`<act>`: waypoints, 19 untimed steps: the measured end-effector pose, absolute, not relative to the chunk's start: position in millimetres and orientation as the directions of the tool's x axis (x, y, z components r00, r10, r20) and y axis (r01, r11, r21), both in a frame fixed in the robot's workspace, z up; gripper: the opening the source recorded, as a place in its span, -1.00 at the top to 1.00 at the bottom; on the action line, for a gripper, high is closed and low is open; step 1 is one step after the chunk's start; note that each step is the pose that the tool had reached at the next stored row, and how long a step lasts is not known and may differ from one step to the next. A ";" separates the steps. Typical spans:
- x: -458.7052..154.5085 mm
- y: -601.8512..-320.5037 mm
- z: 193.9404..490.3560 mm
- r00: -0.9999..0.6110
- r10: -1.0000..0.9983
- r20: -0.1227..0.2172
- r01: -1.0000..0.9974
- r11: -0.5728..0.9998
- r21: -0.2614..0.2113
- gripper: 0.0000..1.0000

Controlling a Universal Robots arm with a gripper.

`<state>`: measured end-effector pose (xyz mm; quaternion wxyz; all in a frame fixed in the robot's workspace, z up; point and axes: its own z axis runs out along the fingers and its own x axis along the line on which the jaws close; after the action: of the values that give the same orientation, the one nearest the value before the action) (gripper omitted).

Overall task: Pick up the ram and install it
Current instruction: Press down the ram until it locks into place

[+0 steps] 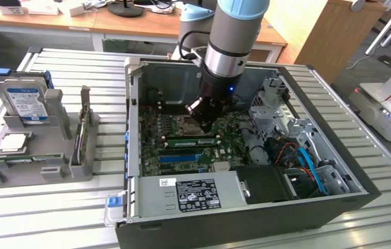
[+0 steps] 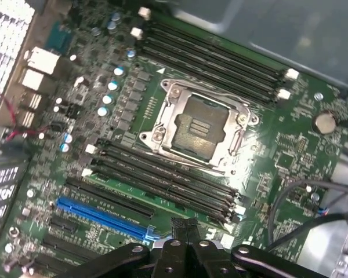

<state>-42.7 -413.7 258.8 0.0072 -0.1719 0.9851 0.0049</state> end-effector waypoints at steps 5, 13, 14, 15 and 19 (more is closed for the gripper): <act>-42.7 -413.7 258.8 -0.963 -0.269 -0.016 -0.269 0.963 0.007 0.79; -42.7 -413.7 258.8 -0.988 -0.151 -0.016 -0.151 0.988 0.007 0.79; -42.7 -413.7 258.8 -0.991 -0.135 -0.016 -0.136 0.991 0.007 0.79; -42.7 -413.7 258.8 -0.993 -0.120 -0.016 -0.120 0.993 0.007 0.79; -42.7 -413.7 258.7 -0.998 -0.054 -0.016 -0.055 0.998 0.007 0.79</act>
<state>-42.7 -413.7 258.7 0.0077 -0.0272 0.9996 0.0035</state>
